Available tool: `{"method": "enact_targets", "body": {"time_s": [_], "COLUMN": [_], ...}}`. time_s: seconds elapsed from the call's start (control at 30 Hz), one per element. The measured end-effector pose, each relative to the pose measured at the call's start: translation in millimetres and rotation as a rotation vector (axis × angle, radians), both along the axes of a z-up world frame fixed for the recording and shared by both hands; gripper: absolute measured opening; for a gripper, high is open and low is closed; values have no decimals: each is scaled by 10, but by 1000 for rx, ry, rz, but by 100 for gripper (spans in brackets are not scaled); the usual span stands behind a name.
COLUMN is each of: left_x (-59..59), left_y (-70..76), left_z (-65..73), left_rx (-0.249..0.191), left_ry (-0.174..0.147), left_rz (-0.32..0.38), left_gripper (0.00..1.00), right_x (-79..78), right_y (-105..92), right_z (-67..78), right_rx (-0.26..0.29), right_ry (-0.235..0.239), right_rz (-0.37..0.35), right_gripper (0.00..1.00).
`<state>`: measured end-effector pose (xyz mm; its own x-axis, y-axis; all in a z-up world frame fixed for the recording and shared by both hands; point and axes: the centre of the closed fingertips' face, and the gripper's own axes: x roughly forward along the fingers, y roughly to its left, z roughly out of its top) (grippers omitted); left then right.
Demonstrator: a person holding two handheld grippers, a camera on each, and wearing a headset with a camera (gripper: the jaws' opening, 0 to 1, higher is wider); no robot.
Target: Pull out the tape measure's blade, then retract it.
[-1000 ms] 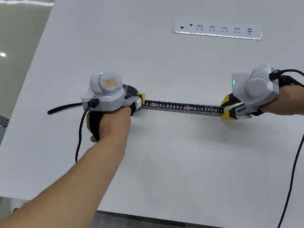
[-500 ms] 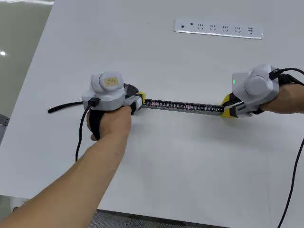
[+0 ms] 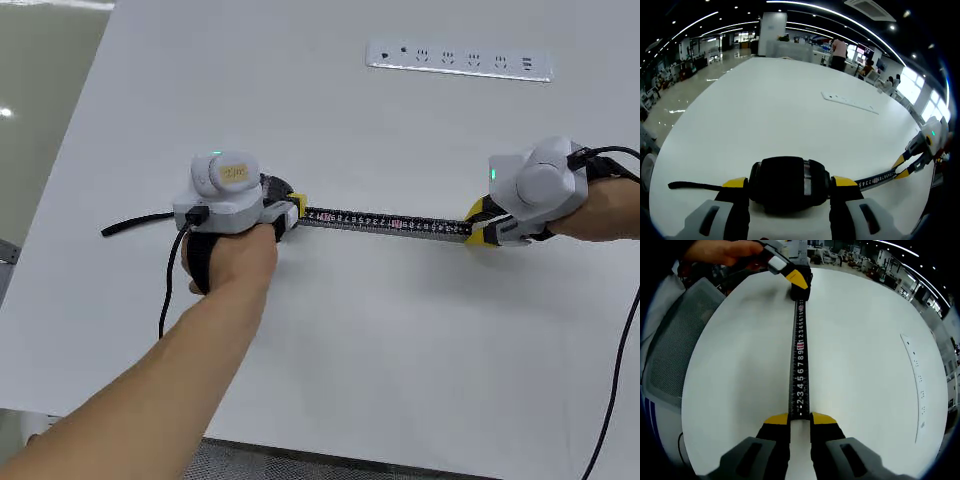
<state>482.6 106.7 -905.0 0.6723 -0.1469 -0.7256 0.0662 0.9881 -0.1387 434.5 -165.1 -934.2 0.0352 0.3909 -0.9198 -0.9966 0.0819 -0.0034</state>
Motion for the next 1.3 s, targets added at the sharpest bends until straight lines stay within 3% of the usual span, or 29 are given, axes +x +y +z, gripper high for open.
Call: {"method": "enact_targets", "body": {"time_s": [1.3], "left_x": [-15], "left_y": [3], "left_z": [-2], "left_rx": [-3], "left_ry": [-2], "left_rz": [-26], "left_gripper": [61], "right_x": [34], "right_y": [381], "right_z": [-10], "right_rx": [35], "right_ry": [-17], "right_rz": [12], "right_gripper": [12]}}
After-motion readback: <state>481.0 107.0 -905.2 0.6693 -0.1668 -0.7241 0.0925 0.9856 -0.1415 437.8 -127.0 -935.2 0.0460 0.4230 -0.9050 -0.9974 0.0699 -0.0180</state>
